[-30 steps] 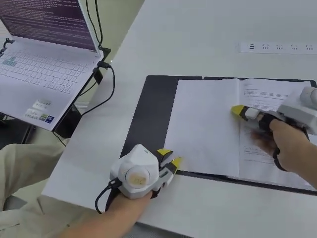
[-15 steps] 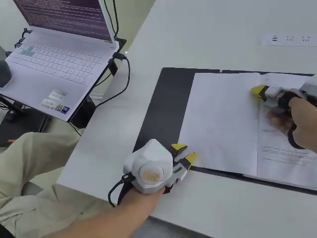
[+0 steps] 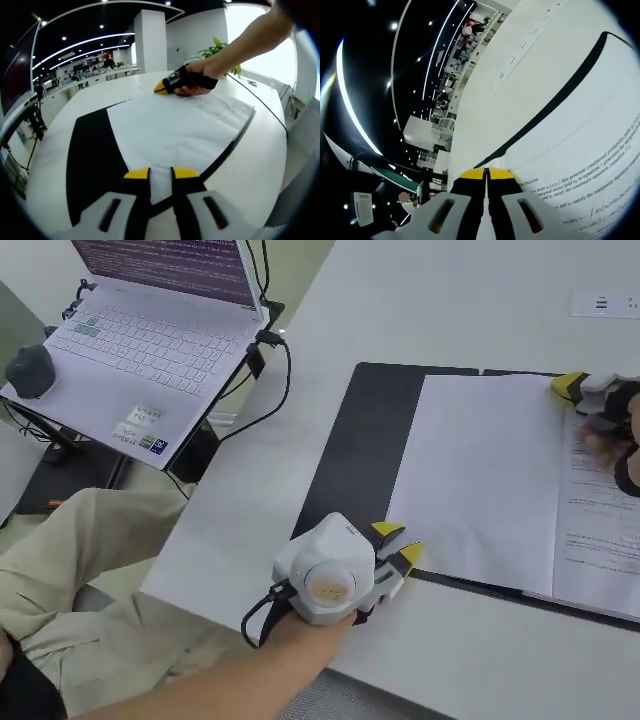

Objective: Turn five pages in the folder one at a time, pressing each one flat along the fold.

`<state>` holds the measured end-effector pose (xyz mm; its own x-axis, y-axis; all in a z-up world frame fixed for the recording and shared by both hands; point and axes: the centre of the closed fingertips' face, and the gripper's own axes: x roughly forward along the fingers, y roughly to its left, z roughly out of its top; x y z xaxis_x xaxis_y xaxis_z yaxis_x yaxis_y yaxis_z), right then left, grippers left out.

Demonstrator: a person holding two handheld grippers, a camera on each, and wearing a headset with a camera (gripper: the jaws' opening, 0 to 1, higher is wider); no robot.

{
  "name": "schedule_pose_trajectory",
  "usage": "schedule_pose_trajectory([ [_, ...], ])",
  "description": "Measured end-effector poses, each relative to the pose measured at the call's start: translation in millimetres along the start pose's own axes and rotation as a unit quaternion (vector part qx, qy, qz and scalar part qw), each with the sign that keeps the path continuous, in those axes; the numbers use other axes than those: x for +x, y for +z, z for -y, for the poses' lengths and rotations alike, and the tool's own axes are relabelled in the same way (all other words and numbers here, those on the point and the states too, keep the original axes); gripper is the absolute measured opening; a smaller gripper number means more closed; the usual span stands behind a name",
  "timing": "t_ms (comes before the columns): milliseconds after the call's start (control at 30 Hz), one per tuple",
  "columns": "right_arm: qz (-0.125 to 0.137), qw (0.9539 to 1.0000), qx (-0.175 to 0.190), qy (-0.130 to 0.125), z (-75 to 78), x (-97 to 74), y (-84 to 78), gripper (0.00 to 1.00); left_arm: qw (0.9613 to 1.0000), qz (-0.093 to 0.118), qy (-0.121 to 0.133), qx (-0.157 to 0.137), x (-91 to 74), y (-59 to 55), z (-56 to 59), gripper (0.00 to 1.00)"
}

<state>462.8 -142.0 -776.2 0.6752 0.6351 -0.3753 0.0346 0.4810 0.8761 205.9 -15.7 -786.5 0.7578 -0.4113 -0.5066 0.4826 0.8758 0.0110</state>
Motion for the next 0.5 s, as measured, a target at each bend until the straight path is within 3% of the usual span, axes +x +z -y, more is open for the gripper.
schedule_pose_trajectory([
  [233,0.007,0.9997,0.023,0.003,-1.6,-0.3,2.9,0.00,1.0000,0.002,0.000,0.000,-0.3,0.6,0.0,0.14],
  [500,-0.022,0.9988,0.042,0.012,0.4,-7.2,-9.0,0.00,1.0000,0.001,0.000,0.001,-0.3,0.8,-0.4,0.14],
])
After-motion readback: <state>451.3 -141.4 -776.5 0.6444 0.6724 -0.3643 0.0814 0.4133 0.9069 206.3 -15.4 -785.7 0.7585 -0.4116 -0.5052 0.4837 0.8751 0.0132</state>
